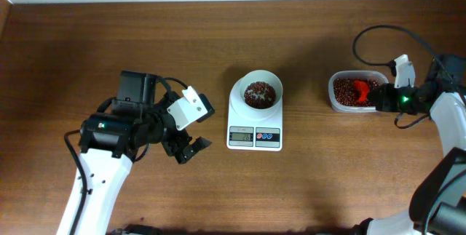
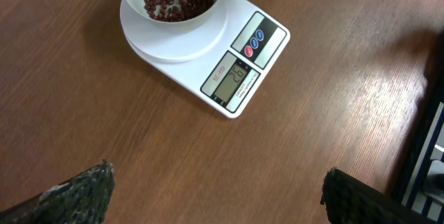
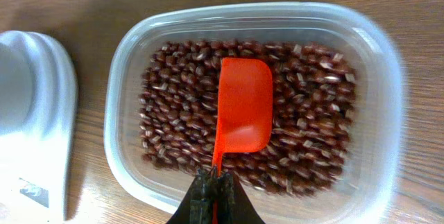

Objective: Scoop and weigh 50g on scale
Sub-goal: 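Move the scoop back into the bean tub and scoop more beans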

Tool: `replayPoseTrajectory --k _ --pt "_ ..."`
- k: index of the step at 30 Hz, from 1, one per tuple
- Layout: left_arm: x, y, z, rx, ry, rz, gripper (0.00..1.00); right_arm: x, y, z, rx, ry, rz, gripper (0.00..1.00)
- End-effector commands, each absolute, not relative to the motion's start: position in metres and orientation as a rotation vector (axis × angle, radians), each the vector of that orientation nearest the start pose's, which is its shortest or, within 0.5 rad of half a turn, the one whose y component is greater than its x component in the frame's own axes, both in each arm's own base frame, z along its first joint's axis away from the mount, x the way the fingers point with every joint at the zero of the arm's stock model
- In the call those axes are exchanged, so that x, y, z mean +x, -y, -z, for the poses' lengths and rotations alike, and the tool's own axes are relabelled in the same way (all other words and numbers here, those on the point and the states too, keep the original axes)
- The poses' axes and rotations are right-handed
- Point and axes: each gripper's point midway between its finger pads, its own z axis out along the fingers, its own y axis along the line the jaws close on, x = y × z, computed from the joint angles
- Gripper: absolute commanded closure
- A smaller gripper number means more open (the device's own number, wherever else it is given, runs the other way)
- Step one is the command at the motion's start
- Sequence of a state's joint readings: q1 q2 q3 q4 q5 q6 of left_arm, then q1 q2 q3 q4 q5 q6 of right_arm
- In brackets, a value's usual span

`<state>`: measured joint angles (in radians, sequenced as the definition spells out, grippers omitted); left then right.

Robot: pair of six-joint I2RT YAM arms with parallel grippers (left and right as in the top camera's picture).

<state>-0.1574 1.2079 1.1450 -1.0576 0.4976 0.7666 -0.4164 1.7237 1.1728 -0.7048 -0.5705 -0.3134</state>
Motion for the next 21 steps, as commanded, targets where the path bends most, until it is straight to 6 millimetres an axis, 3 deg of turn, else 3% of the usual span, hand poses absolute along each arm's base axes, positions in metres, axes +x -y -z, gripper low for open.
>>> replayPoseTrajectory --k 1,3,8,15,21 --pt "0.259 0.123 -0.212 1.259 -2.172 0.422 0.01 0.375 0.051 -0.081 0.023 -2.59 -0.695 0.96" --pt "0.259 0.123 -0.212 1.259 -2.172 0.422 0.01 0.377 0.04 -0.084 0.014 -2.547 -0.801 0.96" --pt "0.259 0.123 -0.212 1.259 -2.172 0.422 0.01 0.379 0.04 -0.07 0.077 -2.568 -0.839 0.96" --pt "0.259 0.123 -0.212 1.259 -2.172 0.422 0.01 0.374 0.071 -0.075 0.269 -2.508 -0.908 0.96" --pt "0.259 0.123 -0.212 1.259 -2.172 0.422 0.01 0.375 0.08 -0.096 0.259 -2.425 -0.926 0.96"
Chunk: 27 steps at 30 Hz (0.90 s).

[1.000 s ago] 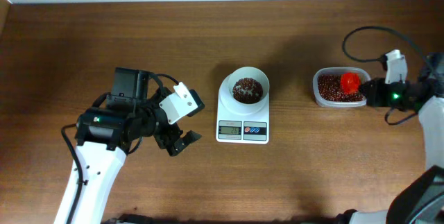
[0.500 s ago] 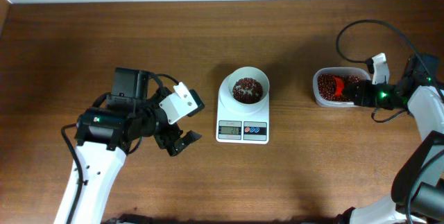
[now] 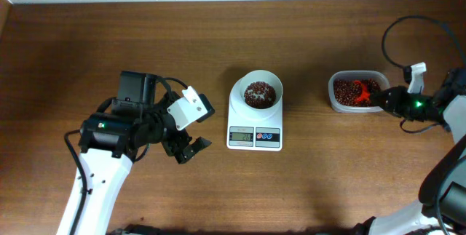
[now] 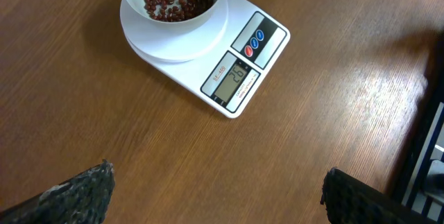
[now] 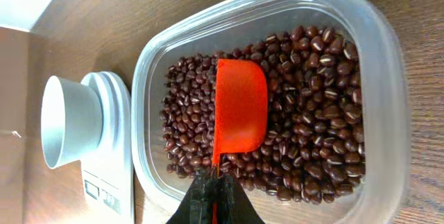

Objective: Scoop and weigh 50g on scale
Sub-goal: 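Move the scoop back into the bean tub and scoop more beans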

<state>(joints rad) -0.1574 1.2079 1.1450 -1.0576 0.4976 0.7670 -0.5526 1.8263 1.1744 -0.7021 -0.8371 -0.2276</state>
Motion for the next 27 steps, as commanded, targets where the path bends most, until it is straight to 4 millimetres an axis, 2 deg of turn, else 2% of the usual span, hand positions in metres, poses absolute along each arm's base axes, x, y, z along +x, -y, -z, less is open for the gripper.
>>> replayPoseTrajectory --k 1,4,7,12,15,21,27 --pt "0.259 0.123 -0.212 1.259 -2.173 0.422 0.01 0.375 0.079 -0.106 0.242 -2.409 -0.908 0.96" --pt "0.259 0.123 -0.212 1.259 -2.172 0.422 0.01 0.375 0.08 -0.113 0.278 -2.4 -0.914 0.96" --pt "0.259 0.123 -0.212 1.259 -2.172 0.422 0.01 0.375 0.078 -0.131 0.273 -2.292 -1.039 0.96" --pt "0.259 0.123 -0.212 1.259 -2.173 0.422 0.01 0.365 0.096 -0.13 0.382 -2.278 -1.056 0.96" --pt "0.259 0.123 -0.212 1.259 -2.173 0.422 0.01 0.36 0.1 -0.131 0.43 -2.274 -1.078 0.96" --pt "0.259 0.123 -0.212 1.259 -2.172 0.422 0.01 0.357 0.094 -0.135 0.456 -2.257 -1.14 0.96" --pt "0.259 0.123 -0.212 1.259 -2.173 0.422 0.01 0.361 0.082 -0.159 0.405 -2.126 -1.292 0.96"
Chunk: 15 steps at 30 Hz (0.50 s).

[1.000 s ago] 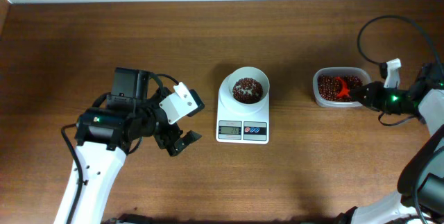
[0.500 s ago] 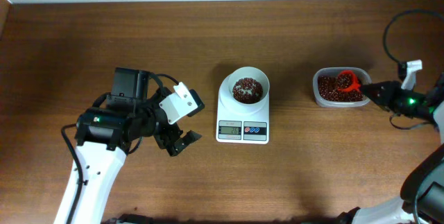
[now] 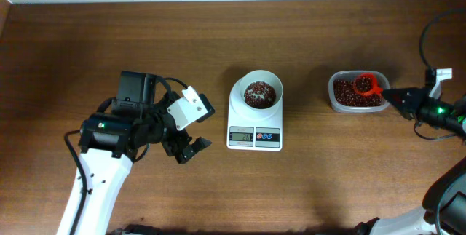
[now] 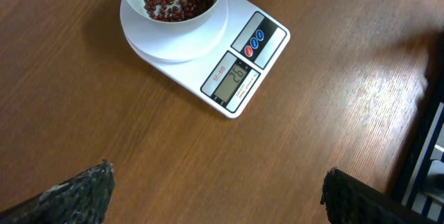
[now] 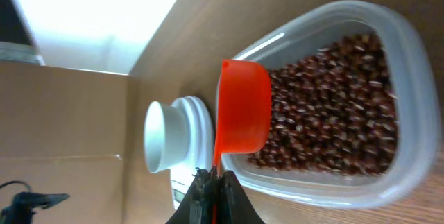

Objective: Scoop and weigh 50g on scale
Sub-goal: 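Move the scoop back into the bean tub and scoop more beans, then carry the filled scoop over the scale bowl with right gripper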

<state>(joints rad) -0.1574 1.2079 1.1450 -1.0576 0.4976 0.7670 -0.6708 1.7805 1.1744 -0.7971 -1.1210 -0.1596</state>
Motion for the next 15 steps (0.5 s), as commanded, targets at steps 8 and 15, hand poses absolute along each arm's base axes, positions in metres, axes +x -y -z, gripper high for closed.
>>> replayPoseTrajectory --k 8,15 --pt "0.259 0.123 -0.212 1.259 -2.173 0.422 0.01 0.36 0.066 -0.18 0.369 -2.025 -1.446 0.96" --pt "0.259 0.123 -0.212 1.259 -2.173 0.422 0.01 0.366 0.001 -0.185 0.189 -2.075 -1.575 0.96"
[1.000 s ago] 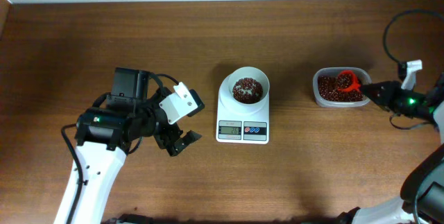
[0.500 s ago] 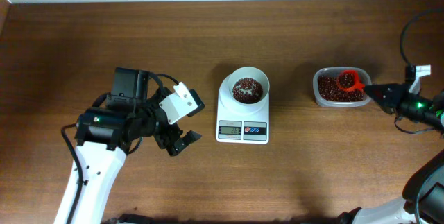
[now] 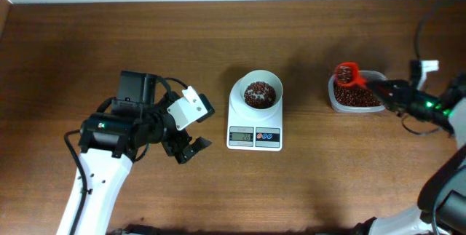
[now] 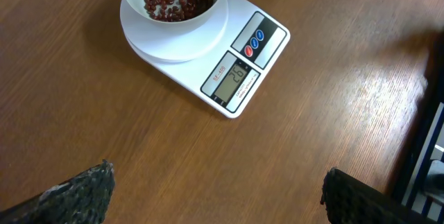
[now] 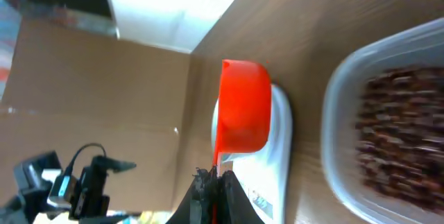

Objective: Scoop and weigh 50g on scale
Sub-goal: 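Carry the filled scoop over the scale bowl with right gripper, then tilt the scoop and pour beans gradually into the white bowl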

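A white scale (image 3: 255,122) (image 4: 208,50) stands mid-table, its display reading 26, with a white bowl (image 3: 256,92) of red beans on it. At the right a clear tub (image 3: 355,97) (image 5: 388,113) holds more beans. My right gripper (image 3: 384,86) (image 5: 214,177) is shut on the handle of a red scoop (image 3: 345,73) (image 5: 244,109), which holds beans and is lifted over the tub's left end. Left of the scale my left gripper (image 3: 186,148) (image 4: 215,186) hangs open above bare wood.
The brown wooden table (image 3: 306,184) has a pale wall along its far edge. The dark edge of the table shows at the right of the left wrist view.
My right gripper has lifted the scoop, loaded with beans, from inside the tub to above the tub's left end. The left arm and the scale's reading have not changed.
The scoop first lay among the beans in the tub, held by my right gripper. Then the arm drew back and the scoop tilted, coming up with beans. Now it is raised at the tub's left end. The left arm stayed still and the scale read 26 throughout.
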Tool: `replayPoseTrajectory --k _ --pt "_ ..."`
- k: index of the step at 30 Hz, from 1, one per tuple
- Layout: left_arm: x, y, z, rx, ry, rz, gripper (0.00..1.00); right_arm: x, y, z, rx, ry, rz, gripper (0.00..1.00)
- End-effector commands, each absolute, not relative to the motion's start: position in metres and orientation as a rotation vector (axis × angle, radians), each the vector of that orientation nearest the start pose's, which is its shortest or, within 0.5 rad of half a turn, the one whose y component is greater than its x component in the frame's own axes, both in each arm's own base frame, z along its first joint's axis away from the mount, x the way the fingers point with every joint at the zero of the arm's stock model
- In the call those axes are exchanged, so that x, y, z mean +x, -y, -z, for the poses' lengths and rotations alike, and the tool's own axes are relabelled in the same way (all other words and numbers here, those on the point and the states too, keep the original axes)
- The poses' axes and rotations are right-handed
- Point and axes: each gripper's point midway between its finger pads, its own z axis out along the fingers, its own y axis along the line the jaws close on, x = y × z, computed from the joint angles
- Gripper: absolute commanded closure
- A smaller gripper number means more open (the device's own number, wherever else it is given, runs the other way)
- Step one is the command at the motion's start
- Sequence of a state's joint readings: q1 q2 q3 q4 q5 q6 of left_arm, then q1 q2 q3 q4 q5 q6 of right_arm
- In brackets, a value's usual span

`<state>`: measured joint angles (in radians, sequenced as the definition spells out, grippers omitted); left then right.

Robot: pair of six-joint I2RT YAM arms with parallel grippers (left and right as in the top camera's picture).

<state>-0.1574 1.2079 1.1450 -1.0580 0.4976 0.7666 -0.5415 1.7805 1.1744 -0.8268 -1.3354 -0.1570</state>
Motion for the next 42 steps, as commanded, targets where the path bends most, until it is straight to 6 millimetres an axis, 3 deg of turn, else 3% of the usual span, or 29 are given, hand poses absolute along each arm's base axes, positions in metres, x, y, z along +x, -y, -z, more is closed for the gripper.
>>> replayPoseTrajectory --k 1,5,11,19,26,30,37,42 --pt "0.259 0.123 -0.212 1.259 -2.172 0.422 0.01 0.366 -0.011 -0.185 0.164 -2.09 -1.598 0.96" --pt "0.259 0.123 -0.212 1.259 -2.172 0.422 0.01 0.361 -0.058 -0.185 0.036 -2.141 -1.675 0.96" --pt "0.259 0.123 -0.212 1.259 -2.172 0.422 0.01 0.361 -0.105 -0.187 -0.172 -2.144 -1.699 0.96" --pt "0.259 0.123 -0.212 1.259 -2.173 0.422 0.01 0.365 -0.141 -0.172 -0.375 -2.198 -1.562 0.96" --pt "0.259 0.123 -0.212 1.259 -2.172 0.422 0.01 0.378 -0.148 -0.148 -0.47 -2.281 -1.313 0.96" --pt "0.259 0.123 -0.212 1.259 -2.172 0.422 0.01 0.38 -0.158 -0.151 -0.68 -2.162 -1.226 0.96" --pt "0.259 0.123 -0.212 1.259 -2.172 0.422 0.01 0.381 -0.158 -0.155 -0.771 -2.099 -1.164 0.96" --pt "0.259 0.123 -0.212 1.259 -2.173 0.422 0.01 0.381 -0.154 -0.176 -0.795 -2.069 -1.065 0.96"
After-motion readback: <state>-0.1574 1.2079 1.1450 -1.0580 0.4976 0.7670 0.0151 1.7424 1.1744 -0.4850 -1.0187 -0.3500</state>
